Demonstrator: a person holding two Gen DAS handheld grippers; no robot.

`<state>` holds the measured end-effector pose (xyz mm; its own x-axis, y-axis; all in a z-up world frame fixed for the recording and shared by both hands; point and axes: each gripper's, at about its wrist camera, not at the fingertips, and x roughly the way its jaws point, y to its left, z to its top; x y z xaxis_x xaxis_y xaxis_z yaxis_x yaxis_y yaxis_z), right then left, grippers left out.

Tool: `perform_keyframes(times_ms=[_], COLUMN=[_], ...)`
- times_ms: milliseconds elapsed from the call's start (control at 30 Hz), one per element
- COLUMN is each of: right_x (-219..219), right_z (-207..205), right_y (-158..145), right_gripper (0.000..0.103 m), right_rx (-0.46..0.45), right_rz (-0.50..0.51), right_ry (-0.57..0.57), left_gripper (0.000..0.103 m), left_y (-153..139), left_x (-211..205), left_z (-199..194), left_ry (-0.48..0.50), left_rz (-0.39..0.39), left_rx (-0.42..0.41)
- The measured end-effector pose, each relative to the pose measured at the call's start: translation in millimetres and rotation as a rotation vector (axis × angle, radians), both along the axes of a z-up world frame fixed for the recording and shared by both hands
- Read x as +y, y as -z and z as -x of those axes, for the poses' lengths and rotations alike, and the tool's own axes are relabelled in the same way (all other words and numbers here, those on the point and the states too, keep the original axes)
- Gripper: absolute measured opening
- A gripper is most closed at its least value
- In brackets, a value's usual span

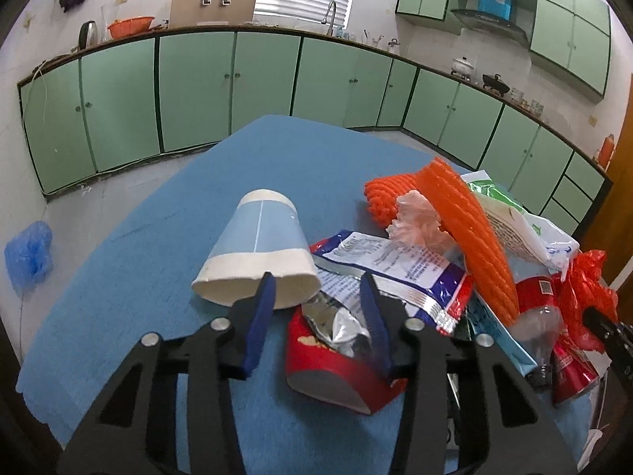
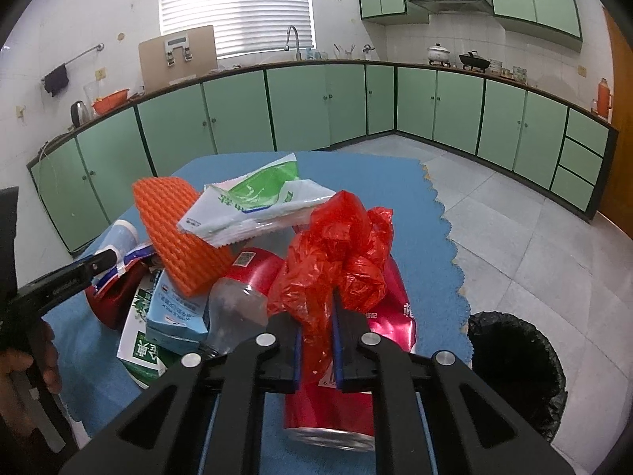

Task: Collect trash
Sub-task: 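Close the left gripper on the paper cup while the right gripper grasps the red plastic bag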

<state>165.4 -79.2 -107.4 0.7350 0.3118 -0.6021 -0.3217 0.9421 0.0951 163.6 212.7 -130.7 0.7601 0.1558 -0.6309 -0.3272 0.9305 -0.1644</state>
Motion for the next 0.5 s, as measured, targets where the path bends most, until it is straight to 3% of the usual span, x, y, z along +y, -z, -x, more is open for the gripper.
perform_keyframes(times_ms=[200, 367, 500], right_x=[0, -1, -1], right_z=[-2, -4, -4], right_y=[2, 4, 4], right_gripper=[0.012, 0.012, 0.012], right_rx=[0.003, 0.01, 0.003], right_rz=[0.007, 0.003, 0.007], right_ry=[-0.002, 0.002, 0.001], left_gripper=[0.004, 0.0, 0.001], left_y=[3, 1, -3], left_x=[8, 13, 15], left_z=[0, 7, 10], left_ry=[-0.049, -0.082, -0.067], left_rz=[0.031, 0.019, 0.057], left_rx=[-0.008, -0.022, -0.019])
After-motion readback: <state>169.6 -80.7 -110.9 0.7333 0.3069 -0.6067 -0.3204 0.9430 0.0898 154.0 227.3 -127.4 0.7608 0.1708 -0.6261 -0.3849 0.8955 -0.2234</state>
